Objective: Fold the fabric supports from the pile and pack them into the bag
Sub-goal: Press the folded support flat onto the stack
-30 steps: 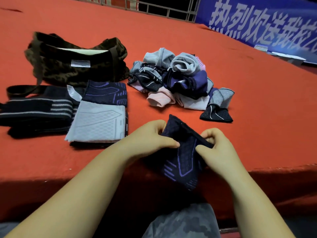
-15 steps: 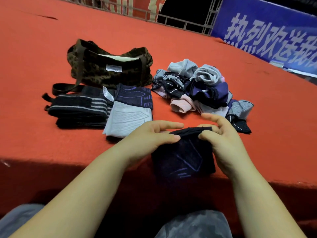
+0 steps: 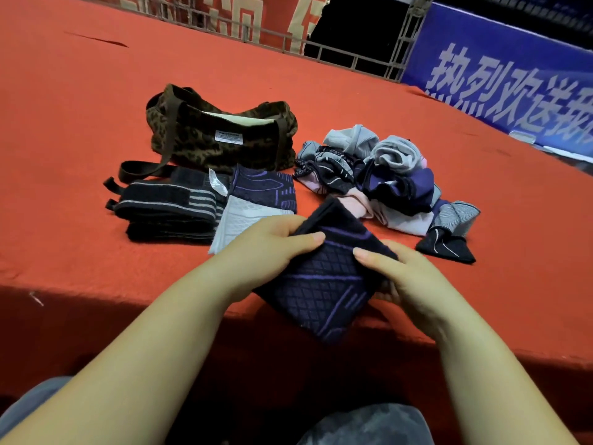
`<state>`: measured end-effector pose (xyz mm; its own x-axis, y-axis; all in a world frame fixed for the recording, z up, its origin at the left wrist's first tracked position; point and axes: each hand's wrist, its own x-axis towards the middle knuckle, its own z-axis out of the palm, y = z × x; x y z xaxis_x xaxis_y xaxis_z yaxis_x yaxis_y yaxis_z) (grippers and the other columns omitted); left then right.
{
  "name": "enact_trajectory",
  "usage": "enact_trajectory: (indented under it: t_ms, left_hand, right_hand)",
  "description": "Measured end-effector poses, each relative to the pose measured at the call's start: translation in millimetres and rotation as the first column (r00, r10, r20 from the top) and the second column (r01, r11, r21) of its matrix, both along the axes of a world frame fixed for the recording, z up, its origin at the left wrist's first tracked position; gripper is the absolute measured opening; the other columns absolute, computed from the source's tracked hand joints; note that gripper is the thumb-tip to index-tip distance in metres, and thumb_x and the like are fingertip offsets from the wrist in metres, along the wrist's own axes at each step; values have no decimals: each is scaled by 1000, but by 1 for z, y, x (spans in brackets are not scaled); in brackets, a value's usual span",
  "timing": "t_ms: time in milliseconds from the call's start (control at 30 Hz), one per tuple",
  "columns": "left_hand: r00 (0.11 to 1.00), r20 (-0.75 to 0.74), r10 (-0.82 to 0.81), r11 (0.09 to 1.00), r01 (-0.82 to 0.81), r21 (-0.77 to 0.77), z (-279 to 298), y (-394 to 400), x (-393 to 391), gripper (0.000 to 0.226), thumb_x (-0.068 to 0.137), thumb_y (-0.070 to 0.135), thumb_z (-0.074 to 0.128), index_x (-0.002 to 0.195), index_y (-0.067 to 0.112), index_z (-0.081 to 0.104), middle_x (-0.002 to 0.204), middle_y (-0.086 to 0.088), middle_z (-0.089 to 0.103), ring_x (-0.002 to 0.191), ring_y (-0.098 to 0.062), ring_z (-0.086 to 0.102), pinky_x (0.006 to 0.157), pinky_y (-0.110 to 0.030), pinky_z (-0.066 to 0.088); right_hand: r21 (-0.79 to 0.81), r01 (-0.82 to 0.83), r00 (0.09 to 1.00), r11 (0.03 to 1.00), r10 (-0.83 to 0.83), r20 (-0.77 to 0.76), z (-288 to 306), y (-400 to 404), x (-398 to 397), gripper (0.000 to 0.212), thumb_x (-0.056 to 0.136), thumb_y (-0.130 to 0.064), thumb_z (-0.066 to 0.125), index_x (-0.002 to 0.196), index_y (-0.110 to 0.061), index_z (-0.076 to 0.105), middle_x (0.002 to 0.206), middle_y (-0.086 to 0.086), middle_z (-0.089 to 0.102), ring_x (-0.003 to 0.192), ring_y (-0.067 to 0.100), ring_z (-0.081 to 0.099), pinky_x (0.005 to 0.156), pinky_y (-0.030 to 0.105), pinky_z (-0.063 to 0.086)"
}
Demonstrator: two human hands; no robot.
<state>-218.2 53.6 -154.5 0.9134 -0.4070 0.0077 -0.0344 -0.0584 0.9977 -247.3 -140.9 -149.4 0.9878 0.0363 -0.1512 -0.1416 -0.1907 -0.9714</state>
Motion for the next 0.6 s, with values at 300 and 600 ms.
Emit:
enact_trajectory:
  t_ms: [300, 600]
  left_hand:
    - [964, -24, 266, 963, -264, 58, 3, 10, 19, 21, 96, 26, 52, 92, 13, 68, 96, -5, 73, 95, -24, 68, 92, -42, 51]
    - [906, 281, 317, 722, -423, 548, 3, 43, 51, 22, 93, 36, 53, 82, 17, 57, 80, 3, 59, 81, -20, 54, 64, -31, 36]
  right_hand:
    - [223, 48, 999, 974, -44, -25, -21, 33, 16, 24, 91, -13, 54, 114, -12, 63, 106, 5, 72, 100, 24, 67, 97, 47, 48]
    - [-267, 164, 968, 950, -102, 231, -22, 59, 73, 18, 87, -26, 63, 99, -13, 60, 83, -7, 67, 80, 11, 63, 68, 22, 48]
